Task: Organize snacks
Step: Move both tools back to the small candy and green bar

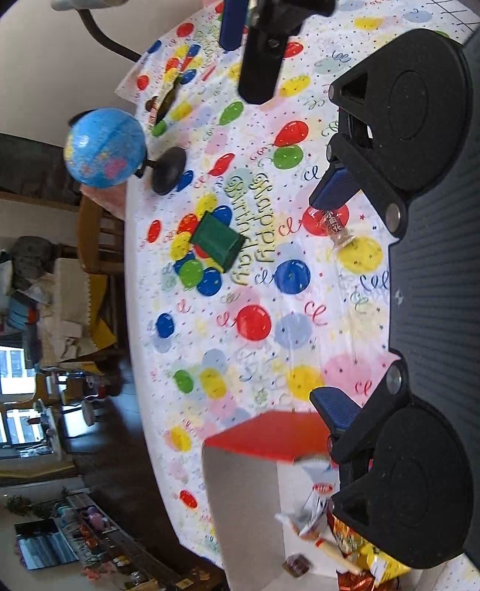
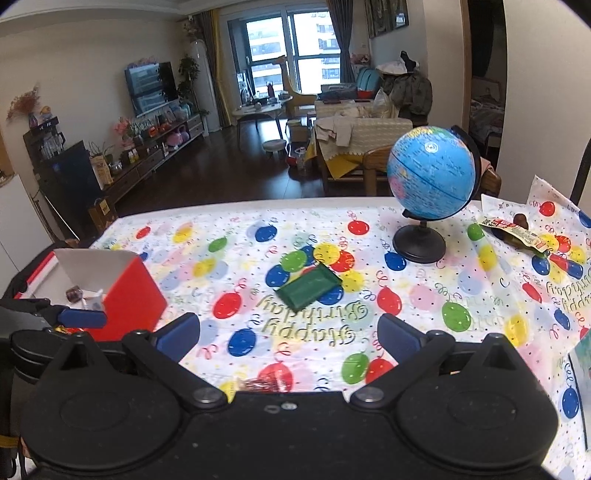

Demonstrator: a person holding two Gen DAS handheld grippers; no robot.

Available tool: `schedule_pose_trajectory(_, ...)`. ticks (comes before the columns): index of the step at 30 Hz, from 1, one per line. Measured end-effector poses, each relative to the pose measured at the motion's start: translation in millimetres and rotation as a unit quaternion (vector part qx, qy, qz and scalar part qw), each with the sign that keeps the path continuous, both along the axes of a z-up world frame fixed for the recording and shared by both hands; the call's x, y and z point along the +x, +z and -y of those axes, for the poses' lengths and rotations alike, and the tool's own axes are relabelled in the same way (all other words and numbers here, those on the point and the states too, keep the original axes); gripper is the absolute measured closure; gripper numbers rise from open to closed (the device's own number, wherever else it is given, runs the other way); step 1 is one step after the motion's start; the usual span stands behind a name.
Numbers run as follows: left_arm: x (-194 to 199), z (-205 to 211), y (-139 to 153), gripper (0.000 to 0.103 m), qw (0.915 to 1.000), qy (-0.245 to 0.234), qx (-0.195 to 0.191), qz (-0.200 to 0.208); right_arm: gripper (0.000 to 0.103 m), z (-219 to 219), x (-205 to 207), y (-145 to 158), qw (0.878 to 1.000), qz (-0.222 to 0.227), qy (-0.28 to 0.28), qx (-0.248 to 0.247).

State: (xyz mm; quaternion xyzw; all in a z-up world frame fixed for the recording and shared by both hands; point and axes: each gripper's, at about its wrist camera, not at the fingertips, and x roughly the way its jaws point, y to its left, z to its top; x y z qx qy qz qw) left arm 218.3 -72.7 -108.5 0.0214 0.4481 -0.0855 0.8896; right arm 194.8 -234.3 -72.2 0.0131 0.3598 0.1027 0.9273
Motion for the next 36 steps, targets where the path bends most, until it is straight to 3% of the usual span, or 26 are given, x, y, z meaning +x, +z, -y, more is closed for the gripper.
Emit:
schedule_pose_trajectory(10,21,25,-26,0.001,0.9998,-0.004,0.019,-0.011,0.002,9,50,-28,0.999,-0.027,0.018,-0.012)
schedule_pose_trajectory(20,38,44,-53,0.001,0.9972,-0.062,0.008,-0.042,0.002,1,106,-60,0.997,-0.048,0.058,-0.027)
schedule_pose_trajectory(32,44,70,-86,0.002,0.9915,-0.110,-0.004,-0.070,0.003,0,131,-91,0.995,-0.070,0.066,-0.024)
schedule_pose_trajectory(34,42,70,-89,0.004,0.9921,-0.105,0.001,-0.069,0.003,1,131,-95,0.995,-0.071,0.066,-0.025)
schedule_pose_trajectory(36,41,70,-91,0.018,0.9924,-0.101,0.005,-0.070,0.004,1,131,-97,0.995,-0.071,0.065,-0.022)
